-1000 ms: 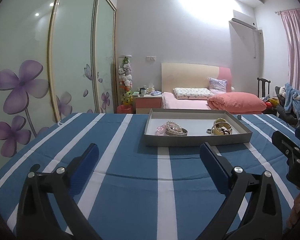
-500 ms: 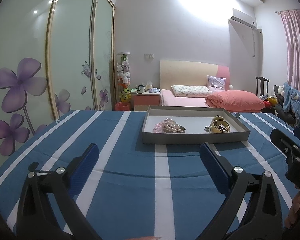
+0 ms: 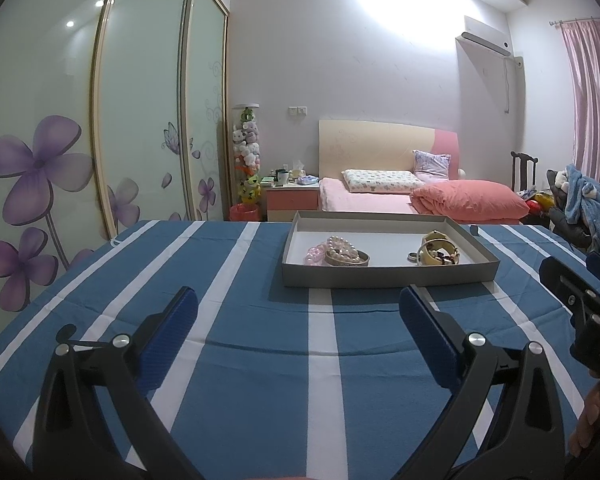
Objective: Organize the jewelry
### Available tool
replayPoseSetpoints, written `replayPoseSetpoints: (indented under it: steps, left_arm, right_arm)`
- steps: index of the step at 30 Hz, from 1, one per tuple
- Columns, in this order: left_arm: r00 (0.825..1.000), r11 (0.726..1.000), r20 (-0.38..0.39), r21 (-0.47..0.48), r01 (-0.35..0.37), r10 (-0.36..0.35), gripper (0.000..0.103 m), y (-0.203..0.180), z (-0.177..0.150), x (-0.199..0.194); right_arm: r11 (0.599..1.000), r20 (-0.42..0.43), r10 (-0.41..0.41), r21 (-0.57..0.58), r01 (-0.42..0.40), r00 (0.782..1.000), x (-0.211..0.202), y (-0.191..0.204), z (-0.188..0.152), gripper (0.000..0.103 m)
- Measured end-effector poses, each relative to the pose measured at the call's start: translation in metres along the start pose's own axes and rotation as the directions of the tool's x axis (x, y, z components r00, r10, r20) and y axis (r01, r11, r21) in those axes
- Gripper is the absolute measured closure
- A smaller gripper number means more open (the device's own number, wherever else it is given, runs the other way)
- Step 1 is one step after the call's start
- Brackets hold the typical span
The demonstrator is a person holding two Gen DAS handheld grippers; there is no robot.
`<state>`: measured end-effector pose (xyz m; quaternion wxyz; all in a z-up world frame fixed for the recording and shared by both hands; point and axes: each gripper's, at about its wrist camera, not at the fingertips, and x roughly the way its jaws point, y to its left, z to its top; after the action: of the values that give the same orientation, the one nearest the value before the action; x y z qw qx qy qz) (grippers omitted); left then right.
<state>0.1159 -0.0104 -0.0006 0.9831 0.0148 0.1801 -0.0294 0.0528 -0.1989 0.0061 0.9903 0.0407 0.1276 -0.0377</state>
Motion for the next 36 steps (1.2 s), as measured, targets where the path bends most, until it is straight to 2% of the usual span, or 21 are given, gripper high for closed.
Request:
replayPoseSetpoints:
  steps: [36]
  left_arm:
    - [1.000,1.000,-0.001,-0.001,0.002,-0.002,0.005,-0.0021,-0.0002,-0.0003]
  right_arm:
    - [1.000,-0.005,0.002,0.002,-0.002,1.000,-0.0007,0.0031,0.0023,0.002]
